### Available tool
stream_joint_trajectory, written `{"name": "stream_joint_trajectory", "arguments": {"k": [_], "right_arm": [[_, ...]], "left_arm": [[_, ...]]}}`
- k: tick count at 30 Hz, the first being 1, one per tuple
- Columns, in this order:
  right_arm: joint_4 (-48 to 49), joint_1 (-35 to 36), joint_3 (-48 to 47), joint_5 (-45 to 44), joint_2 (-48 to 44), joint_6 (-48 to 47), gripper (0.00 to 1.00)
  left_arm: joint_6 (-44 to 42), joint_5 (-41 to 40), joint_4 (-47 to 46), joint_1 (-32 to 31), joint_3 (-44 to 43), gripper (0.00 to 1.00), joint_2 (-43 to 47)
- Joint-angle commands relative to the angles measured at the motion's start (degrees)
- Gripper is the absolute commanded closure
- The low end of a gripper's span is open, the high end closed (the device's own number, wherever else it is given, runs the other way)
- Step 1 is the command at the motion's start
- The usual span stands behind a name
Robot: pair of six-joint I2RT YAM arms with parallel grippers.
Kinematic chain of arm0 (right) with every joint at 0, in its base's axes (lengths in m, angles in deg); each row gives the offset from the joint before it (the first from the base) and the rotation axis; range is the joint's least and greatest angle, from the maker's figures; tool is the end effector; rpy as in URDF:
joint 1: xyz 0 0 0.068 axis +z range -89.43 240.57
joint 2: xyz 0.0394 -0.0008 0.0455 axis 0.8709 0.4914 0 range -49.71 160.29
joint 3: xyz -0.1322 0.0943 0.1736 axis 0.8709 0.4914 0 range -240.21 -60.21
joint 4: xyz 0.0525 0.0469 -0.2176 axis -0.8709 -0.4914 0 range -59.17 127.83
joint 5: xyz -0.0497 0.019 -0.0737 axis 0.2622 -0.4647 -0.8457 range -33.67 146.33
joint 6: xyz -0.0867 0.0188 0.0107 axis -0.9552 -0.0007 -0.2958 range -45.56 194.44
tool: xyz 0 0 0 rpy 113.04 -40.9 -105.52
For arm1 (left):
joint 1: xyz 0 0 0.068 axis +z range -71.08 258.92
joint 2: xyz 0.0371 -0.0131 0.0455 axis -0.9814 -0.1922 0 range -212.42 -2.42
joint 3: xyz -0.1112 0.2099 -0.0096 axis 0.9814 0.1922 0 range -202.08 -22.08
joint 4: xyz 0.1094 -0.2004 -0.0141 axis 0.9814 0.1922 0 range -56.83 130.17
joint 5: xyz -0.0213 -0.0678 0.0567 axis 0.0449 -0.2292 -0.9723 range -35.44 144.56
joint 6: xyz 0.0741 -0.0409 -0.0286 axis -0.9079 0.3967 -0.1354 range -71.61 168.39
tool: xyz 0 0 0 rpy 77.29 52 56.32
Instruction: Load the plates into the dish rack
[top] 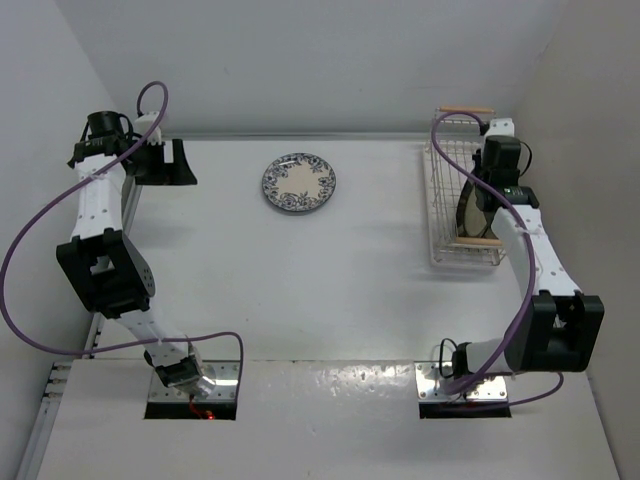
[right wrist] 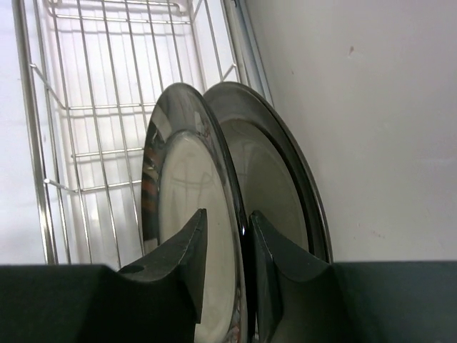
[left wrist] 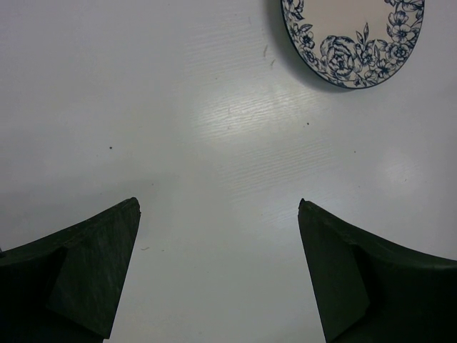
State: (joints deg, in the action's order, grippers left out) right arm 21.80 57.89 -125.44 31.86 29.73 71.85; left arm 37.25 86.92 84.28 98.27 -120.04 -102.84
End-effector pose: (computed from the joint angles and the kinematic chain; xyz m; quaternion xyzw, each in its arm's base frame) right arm 0.3211 -0.0481 0.2701 0.1063 0.8473 -0.2059 0.4779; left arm 0.3511 0.0781 0.2746 0.0215 0.9162 -0.1764 0.3592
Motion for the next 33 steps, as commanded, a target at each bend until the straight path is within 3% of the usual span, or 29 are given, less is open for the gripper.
{"name": "stream_joint_trajectory", "arguments": {"k": [1,7,8,9,12,17,20,21,23,24,25,26,27,29,31,33], "right_arm": [[3.6,-0.2,-0.2,2.1,-1.2,0.7,0.71],[3.6,-0.3,-1.7,4.3,-1.3,1.0,0.63],[3.3,-0.3,-1.7,4.3,-1.5,1.0,0.58],[3.4,-0.2,-3.0,4.3,-1.7,0.7,0.43],[4.2,0.0,-4.7,3.6,-2.8,-1.1,0.21],[3.1,0.0,-11.1,0.4,-2.5,-2.8,0.05],[0.7,1.2,-15.7,1.9,-2.4,-2.0,0.05],[0.0,2.2,-16.3,2.4,-2.4,-1.0,0.07],[-0.6,6.5,-18.7,3.9,-1.3,-0.2,0.66],[-1.6,9.6,-20.3,4.3,-0.5,0.1,0.85],[-3.5,12.8,-22.2,4.6,3.3,1.3,0.94],[-4.7,15.1,-23.5,5.9,5.2,4.2,0.9],[-7.0,16.3,-25.8,8.9,6.9,5.7,0.79],[-7.4,19.2,-28.4,14.4,13.8,12.6,0.41],[-4.1,21.7,-29.5,20.2,20.4,18.8,0.27],[-1.6,22.6,-29.4,22.5,24.9,22.4,0.26]], "left_arm": [[0.4,1.2,-0.7,0.8,0.2,0.04,0.0],[0.4,1.2,-0.7,0.8,0.2,0.04,0.0],[0.4,1.2,-0.7,0.8,0.2,0.04,0.0],[0.4,1.2,-0.7,0.8,0.2,0.04,0.0],[0.4,1.2,-0.7,0.8,0.2,0.04,-0.6],[0.4,1.2,-0.7,0.8,-0.3,0.04,-1.2],[0.4,0.6,-0.7,0.8,-0.3,0.04,-1.2],[0.4,0.6,-0.7,0.8,-0.3,0.04,-1.7],[0.4,0.1,-0.7,0.8,-0.8,0.04,-1.7],[0.4,0.1,-0.7,0.8,-0.8,0.04,-1.7],[0.4,-0.4,-0.7,0.8,-0.8,0.04,-2.2],[0.4,-0.5,-0.7,0.8,-0.8,0.04,-2.2],[0.4,-0.5,-0.7,0.8,-0.8,0.04,-2.2],[0.4,-1.6,-0.7,0.2,-0.3,0.04,-2.2],[0.4,-2.3,-0.7,-0.3,0.3,0.04,-2.2],[0.4,-3.2,-0.7,-0.3,0.3,0.04,-1.7]]}}
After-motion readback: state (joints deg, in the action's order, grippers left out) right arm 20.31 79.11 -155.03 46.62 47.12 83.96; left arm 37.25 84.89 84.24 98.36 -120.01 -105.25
